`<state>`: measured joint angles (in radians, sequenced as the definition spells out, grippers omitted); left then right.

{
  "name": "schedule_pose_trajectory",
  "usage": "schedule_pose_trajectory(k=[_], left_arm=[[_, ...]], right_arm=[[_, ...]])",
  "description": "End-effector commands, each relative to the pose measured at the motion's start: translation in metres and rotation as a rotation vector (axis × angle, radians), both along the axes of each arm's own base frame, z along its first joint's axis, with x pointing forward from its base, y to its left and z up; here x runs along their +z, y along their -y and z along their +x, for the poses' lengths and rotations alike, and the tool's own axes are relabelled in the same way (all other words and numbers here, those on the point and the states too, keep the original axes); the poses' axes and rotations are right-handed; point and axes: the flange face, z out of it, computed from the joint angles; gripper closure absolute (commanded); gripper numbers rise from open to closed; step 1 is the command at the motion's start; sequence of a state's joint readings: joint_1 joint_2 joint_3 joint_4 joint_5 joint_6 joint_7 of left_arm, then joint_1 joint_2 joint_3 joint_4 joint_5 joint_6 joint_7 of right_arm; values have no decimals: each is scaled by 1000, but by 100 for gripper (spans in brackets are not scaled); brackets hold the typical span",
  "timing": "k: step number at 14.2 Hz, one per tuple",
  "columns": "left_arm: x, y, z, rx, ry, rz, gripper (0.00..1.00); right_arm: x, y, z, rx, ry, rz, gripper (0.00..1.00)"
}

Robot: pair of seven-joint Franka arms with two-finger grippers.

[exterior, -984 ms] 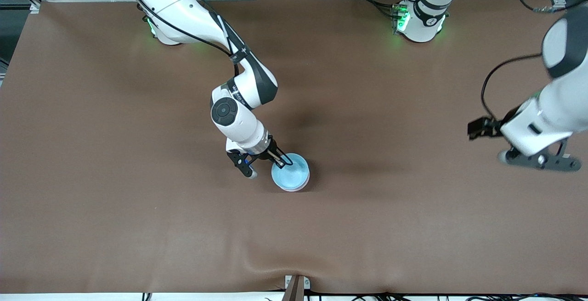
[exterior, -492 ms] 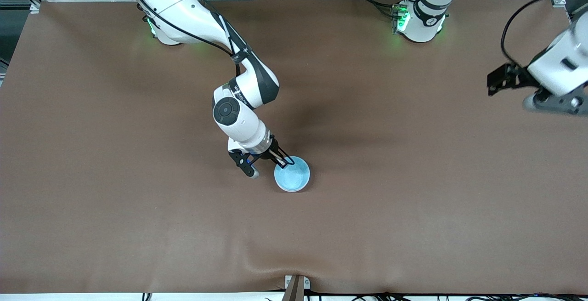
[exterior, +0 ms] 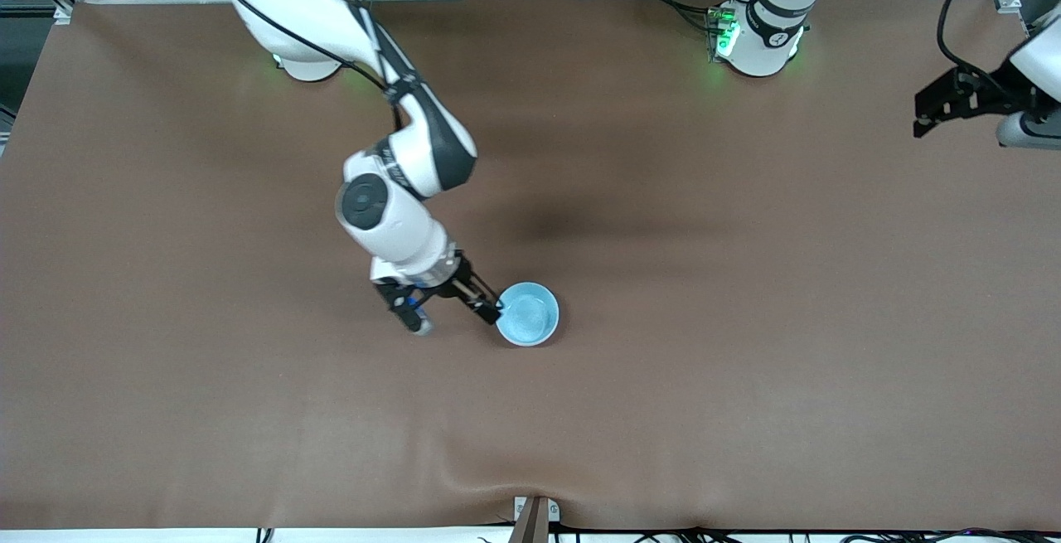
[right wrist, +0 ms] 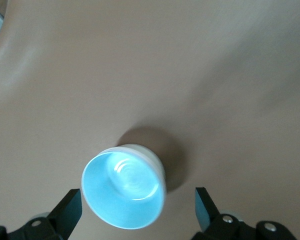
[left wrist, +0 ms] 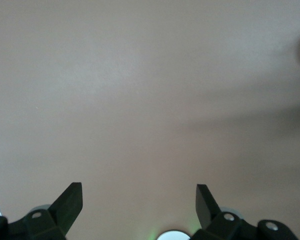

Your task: Stack pink and blue bowls on white bowl

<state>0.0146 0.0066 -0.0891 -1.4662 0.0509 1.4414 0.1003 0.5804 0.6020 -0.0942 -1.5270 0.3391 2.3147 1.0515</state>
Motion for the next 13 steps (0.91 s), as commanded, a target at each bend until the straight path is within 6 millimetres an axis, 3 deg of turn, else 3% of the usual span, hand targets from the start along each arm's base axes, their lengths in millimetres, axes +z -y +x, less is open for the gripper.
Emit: schedule_pose_trajectory(k=[1, 6, 9, 13], left_arm=[[0, -2, -1, -17, 19, -6, 0], [-9, -18, 1, 44, 9, -22, 0], [-8, -19, 2, 57, 18, -26, 0], [-9, -19, 2, 140, 18, -16, 0]], right_arm=[[24, 64, 4, 139, -64, -35, 0], [45, 194, 5, 319, -77, -31, 0], [62, 247, -15, 350, -53, -22, 0], [109, 330, -37, 428, -6, -97, 0]])
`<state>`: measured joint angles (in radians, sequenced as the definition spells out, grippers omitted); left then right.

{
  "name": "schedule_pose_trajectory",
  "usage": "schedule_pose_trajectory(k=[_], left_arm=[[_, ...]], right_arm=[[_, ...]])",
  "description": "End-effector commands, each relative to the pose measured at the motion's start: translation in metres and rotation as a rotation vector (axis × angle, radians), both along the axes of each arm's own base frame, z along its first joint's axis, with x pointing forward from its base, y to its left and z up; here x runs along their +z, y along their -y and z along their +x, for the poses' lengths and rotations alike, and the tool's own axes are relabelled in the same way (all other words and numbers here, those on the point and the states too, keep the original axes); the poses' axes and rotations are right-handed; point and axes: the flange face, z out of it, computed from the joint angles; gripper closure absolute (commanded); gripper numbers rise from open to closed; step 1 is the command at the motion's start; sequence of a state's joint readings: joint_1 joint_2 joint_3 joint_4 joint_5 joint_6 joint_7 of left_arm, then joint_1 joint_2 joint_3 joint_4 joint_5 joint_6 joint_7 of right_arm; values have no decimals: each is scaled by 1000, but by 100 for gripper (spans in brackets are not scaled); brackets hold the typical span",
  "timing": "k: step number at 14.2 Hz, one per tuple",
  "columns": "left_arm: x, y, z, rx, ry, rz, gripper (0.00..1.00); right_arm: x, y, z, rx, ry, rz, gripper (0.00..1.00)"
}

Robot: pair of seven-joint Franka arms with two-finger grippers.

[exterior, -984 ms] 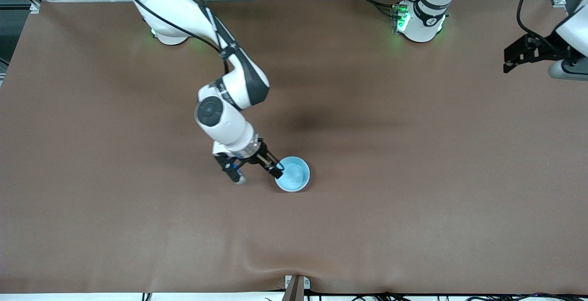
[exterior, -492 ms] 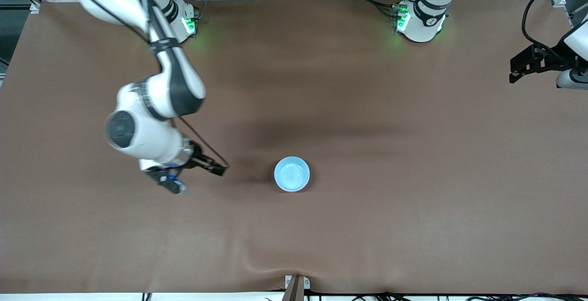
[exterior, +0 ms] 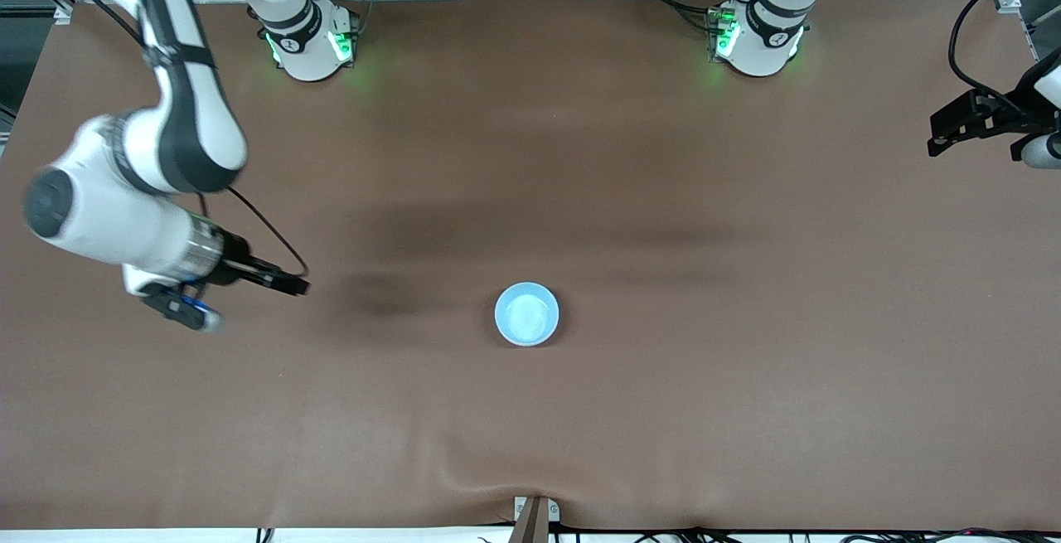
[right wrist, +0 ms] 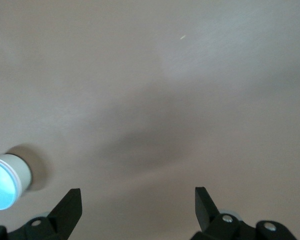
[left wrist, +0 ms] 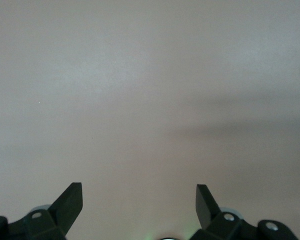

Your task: Stack pink and blue bowls on white bowl

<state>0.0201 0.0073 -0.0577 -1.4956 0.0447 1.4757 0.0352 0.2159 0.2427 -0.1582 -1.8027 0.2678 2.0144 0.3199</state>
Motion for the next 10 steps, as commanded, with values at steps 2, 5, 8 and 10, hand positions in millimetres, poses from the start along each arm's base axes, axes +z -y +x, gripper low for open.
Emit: schedule_pose_trajectory(k=[2, 5, 8, 10], left_arm=[[2, 0, -3, 45, 12, -11, 0], [1, 1, -2, 36, 10, -13, 0], [1, 0, 0, 28, 10, -20, 0], [1, 5, 0, 25, 9, -44, 0]], right_arm=[[38, 69, -32, 104, 24, -1, 0], [74, 91, -48, 190, 35, -70, 0], [118, 74, -62, 270, -3, -162, 0], [145, 70, -64, 282, -10, -163, 0]])
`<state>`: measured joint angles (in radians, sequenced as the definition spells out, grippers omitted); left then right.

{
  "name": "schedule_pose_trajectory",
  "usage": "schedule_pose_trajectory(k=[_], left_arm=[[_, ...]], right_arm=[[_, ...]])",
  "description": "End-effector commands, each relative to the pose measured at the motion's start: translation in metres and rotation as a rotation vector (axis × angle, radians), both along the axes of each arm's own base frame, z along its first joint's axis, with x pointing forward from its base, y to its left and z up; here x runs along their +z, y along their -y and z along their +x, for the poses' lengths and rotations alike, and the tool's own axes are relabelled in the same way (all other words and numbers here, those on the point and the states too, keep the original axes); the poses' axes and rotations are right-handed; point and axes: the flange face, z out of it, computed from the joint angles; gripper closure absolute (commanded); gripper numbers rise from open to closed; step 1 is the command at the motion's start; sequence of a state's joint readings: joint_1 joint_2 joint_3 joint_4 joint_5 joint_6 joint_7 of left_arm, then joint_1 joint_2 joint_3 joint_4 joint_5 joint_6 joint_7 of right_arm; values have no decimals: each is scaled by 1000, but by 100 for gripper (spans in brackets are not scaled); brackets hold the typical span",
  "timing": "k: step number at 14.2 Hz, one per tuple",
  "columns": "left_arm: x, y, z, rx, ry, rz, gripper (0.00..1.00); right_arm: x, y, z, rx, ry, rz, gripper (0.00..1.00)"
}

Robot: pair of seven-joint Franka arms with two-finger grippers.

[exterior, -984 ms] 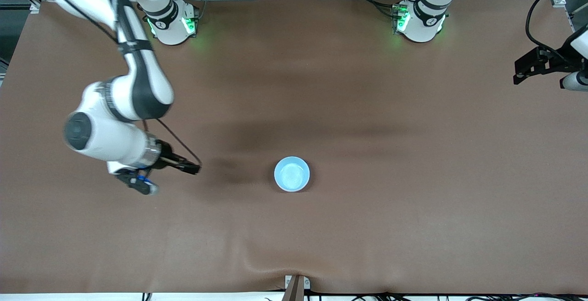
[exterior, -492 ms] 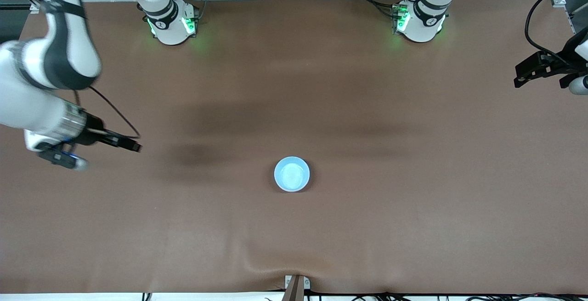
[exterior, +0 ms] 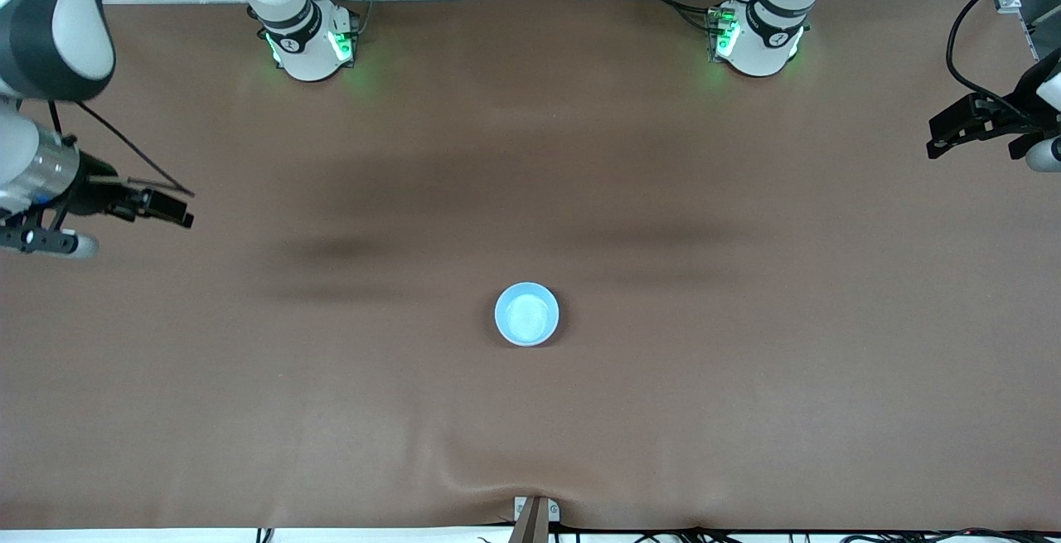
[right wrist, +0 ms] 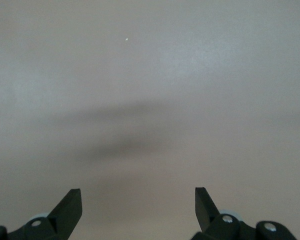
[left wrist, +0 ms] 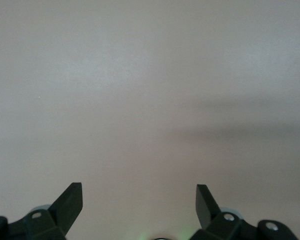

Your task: Stack pink and blue bowls on white bowl

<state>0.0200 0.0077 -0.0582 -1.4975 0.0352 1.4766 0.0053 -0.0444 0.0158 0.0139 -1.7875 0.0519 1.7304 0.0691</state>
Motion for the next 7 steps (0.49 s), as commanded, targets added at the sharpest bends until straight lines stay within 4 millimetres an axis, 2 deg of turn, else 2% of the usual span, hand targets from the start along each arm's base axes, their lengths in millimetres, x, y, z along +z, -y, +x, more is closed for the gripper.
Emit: schedule_pose_trajectory(k=[1, 6, 7], left_arm=[[1, 2, -1, -2, 6, -40, 0], [-2, -8, 1, -2, -1, -57, 0], [-1, -9, 1, 2, 1, -56, 0]], right_arm=[[42, 1, -7, 15, 8, -28, 0], [91, -14, -16, 50, 16, -39, 0], [96, -16, -17, 60, 17, -62, 0]])
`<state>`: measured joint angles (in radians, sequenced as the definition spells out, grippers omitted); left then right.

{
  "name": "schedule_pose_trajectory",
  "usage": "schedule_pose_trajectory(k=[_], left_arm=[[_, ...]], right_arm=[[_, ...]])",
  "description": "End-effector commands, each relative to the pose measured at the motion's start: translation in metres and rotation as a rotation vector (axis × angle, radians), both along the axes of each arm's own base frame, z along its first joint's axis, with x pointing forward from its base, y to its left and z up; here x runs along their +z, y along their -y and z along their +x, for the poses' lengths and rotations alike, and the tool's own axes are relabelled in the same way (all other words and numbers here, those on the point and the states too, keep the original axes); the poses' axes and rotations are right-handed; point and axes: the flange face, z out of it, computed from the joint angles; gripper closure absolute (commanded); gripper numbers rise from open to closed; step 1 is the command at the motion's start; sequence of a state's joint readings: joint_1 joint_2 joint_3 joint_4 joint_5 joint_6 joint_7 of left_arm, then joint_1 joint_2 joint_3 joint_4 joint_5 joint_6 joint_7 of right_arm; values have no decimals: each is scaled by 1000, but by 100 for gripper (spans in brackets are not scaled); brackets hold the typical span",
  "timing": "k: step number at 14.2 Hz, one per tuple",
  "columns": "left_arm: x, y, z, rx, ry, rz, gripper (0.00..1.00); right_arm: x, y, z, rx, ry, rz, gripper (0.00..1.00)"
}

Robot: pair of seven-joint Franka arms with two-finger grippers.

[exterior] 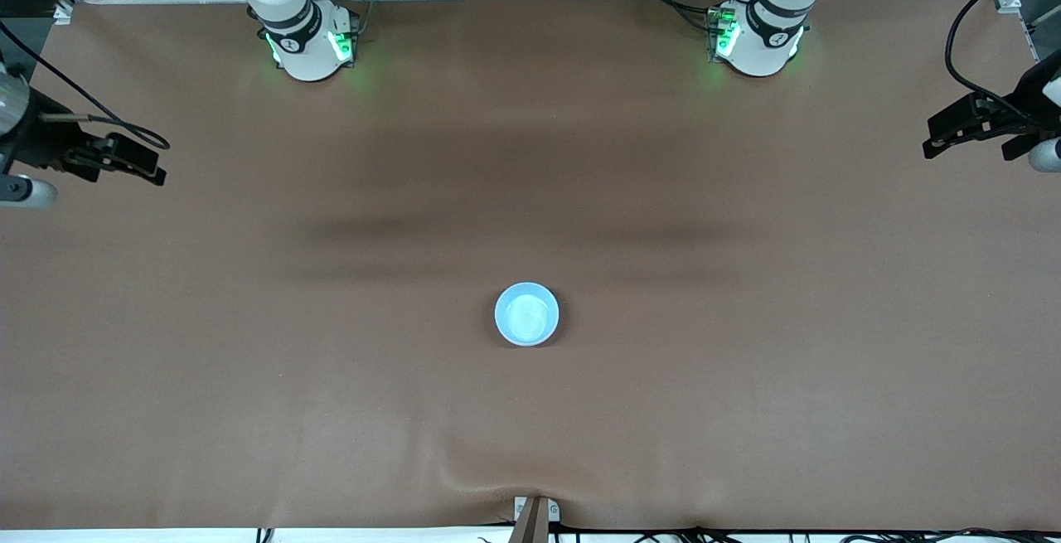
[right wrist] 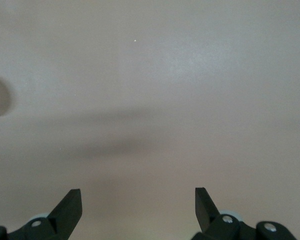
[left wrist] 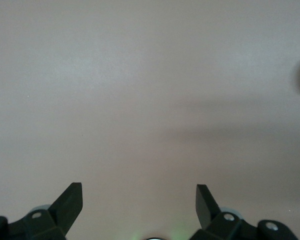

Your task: Stack pink and blue bowls on white bowl

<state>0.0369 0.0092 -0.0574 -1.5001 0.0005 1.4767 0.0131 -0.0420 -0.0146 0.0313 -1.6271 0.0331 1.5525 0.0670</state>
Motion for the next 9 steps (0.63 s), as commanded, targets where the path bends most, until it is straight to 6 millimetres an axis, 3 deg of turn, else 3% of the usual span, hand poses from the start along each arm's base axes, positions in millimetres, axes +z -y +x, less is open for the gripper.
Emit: schedule_pose_trajectory(k=[1, 5, 9], left_arm=[[-1, -1, 2, -10, 2, -14, 0], [-5, 3, 4, -27, -4, -11, 0], [-7, 6, 5, -26, -8, -22, 0]], right_arm=[[20, -8, -3, 34, 9, -56, 0], [34, -1, -3, 64, 38, -54, 0], [33, 11, -4, 63, 25, -48, 0]])
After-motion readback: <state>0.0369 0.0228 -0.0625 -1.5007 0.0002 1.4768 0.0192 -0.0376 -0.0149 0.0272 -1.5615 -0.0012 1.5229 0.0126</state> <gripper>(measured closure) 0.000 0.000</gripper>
